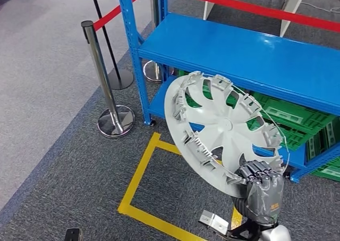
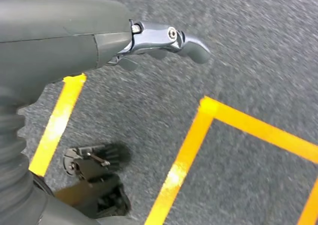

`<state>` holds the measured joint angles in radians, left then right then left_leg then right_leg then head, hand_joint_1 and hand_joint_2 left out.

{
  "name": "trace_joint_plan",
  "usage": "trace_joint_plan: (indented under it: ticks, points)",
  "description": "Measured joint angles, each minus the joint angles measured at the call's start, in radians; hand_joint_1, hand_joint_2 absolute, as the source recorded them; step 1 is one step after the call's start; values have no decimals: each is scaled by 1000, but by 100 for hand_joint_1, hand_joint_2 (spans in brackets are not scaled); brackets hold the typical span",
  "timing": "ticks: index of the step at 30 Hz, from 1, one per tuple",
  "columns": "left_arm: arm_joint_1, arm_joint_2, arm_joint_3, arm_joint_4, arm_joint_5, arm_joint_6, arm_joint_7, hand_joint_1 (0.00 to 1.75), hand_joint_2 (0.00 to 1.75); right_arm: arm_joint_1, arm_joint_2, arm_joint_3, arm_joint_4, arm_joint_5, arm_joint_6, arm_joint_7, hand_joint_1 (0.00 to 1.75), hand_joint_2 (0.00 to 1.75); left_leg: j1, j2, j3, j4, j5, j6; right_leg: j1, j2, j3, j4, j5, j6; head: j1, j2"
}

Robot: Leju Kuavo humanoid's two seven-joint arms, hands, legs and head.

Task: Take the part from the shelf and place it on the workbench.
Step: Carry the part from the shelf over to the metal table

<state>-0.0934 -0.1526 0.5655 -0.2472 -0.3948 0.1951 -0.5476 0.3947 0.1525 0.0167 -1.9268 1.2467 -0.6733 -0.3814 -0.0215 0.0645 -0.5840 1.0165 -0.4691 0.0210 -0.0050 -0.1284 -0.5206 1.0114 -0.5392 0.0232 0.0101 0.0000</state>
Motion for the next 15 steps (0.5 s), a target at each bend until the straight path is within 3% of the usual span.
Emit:
trace_joint_plan:
  ticks: [2,4,6,7,8,9,11,13,15]
  points:
    - [1,1,1,0,0,-5,3,0,175,0,0,2,0,0,0,-2,175,175,7,-25,3,-11,8,12,-3,35,-8,26,-25,10,3,0]
    - [-2,0,2,0,1,-9,7,0,175,0,-1,3,-1,0,0,-4,175,175,12,-49,3,-16,14,20,-7,99,-55,131,-83,15,9,0]
    - [-2,-1,2,0,0,-12,9,0,175,1,-3,3,0,0,0,-6,175,175,12,-77,0,-15,16,22,-7,124,-119,255,-127,17,12,0]
    - [-1,-2,2,0,-1,-13,9,0,175,2,-3,3,0,0,0,-7,175,175,12,-92,0,-14,16,21,-8,127,-134,278,-124,18,12,0]
    - [0,-2,3,0,-1,-14,10,0,175,3,-4,4,0,0,0,-7,175,175,13,-107,0,-12,16,21,-8,128,-130,261,-99,19,12,0]
    - [0,-2,3,0,-2,-15,12,0,175,4,-4,4,1,-1,0,-7,175,175,14,-122,0,-9,16,19,-10,134,-108,207,-60,20,12,0]
    - [0,-2,3,0,-4,-17,15,0,175,3,-4,3,1,-2,0,-10,175,175,16,-148,-5,3,12,11,-17,176,-50,78,-3,22,12,0]
    - [-1,-1,4,0,-8,-18,17,0,175,4,-4,3,1,-3,0,-15,175,175,16,-170,-17,13,13,-2,-21,210,-22,23,4,18,12,0]
    - [1,0,4,0,-12,-18,19,0,175,6,-4,4,1,-3,0,-19,175,175,18,-190,-28,15,18,-14,-19,198,-19,21,5,8,12,0]
